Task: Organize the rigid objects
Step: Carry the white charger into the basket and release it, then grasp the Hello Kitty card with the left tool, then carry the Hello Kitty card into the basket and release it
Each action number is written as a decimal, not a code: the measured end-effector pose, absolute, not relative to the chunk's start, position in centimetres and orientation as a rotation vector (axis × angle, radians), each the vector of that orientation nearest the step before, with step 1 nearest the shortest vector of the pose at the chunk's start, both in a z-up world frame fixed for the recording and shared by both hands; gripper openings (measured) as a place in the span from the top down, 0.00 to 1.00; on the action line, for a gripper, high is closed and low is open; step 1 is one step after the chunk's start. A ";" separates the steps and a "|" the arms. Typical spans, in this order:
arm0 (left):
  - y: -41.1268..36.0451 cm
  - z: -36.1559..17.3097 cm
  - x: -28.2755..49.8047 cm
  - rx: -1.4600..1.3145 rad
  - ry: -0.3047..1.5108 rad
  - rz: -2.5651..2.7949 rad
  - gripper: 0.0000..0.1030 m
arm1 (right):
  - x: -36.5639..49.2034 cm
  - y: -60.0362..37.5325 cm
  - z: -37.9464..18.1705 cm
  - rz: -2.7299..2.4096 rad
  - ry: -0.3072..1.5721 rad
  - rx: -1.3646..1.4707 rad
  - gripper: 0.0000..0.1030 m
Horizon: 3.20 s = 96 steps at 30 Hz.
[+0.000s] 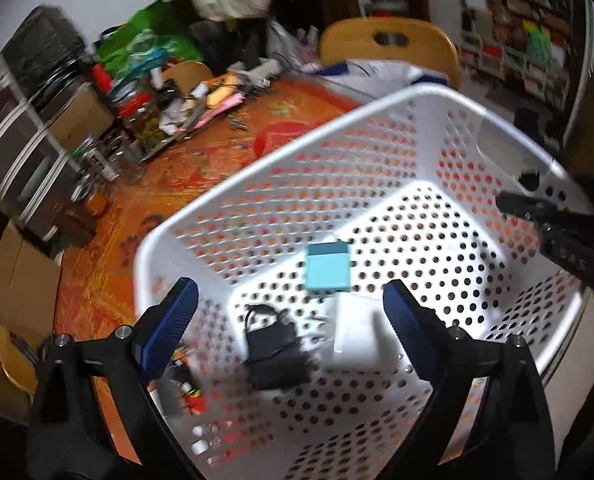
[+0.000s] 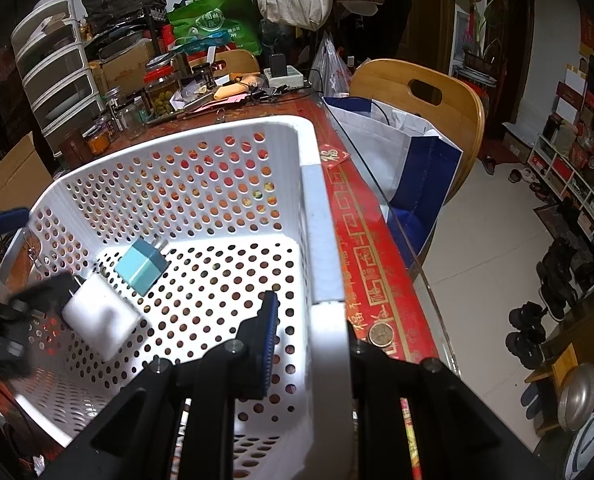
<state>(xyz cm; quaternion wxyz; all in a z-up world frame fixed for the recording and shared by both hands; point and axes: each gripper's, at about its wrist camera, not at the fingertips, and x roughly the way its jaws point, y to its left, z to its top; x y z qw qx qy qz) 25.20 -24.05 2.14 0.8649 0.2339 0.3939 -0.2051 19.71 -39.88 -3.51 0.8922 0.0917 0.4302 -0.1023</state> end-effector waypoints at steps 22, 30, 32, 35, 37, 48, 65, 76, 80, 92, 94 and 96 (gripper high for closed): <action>-2.5 -10.1 39.2 0.108 1.137 -0.195 0.46 | 19.9 -39.9 -3.4 -0.231 0.910 0.174 0.84; -3.0 -10.0 39.2 0.106 1.126 -0.214 0.56 | 20.0 -39.7 -3.3 -0.249 0.911 0.163 0.84; -2.7 -9.7 39.2 0.100 1.108 -0.201 0.56 | 20.0 -39.7 -3.3 -0.250 0.913 0.162 0.84; -1.7 -8.7 38.9 0.066 1.071 -0.191 0.56 | 20.0 -39.7 -3.3 -0.251 0.916 0.157 0.84; -1.2 -8.3 38.8 0.052 1.058 -0.185 0.56 | 20.0 -39.7 -3.3 -0.250 0.918 0.158 0.84; -0.9 -4.0 36.8 0.086 0.945 -0.120 0.56 | 20.0 -39.7 -3.3 -0.236 0.916 0.160 0.84; -6.1 4.2 32.4 0.186 0.813 -0.155 0.56 | 20.0 -39.6 -3.2 -0.211 0.908 0.161 0.84; -10.7 5.9 30.8 0.227 0.801 -0.213 0.56 | 20.0 -39.6 -3.3 -0.212 0.908 0.162 0.84; -13.0 5.9 30.2 0.259 0.812 -0.252 0.56 | 20.0 -39.6 -3.3 -0.212 0.908 0.162 0.84; -22.0 1.8 29.8 0.394 1.000 -0.378 0.56 | 20.0 -39.6 -3.3 -0.212 0.907 0.163 0.84; -23.2 1.3 29.9 0.421 1.015 -0.382 0.56 | 20.0 -39.6 -3.3 -0.211 0.906 0.164 0.84; -24.3 0.5 30.1 0.434 1.049 -0.407 0.56 | 20.1 -39.5 -3.3 -0.210 0.906 0.164 0.84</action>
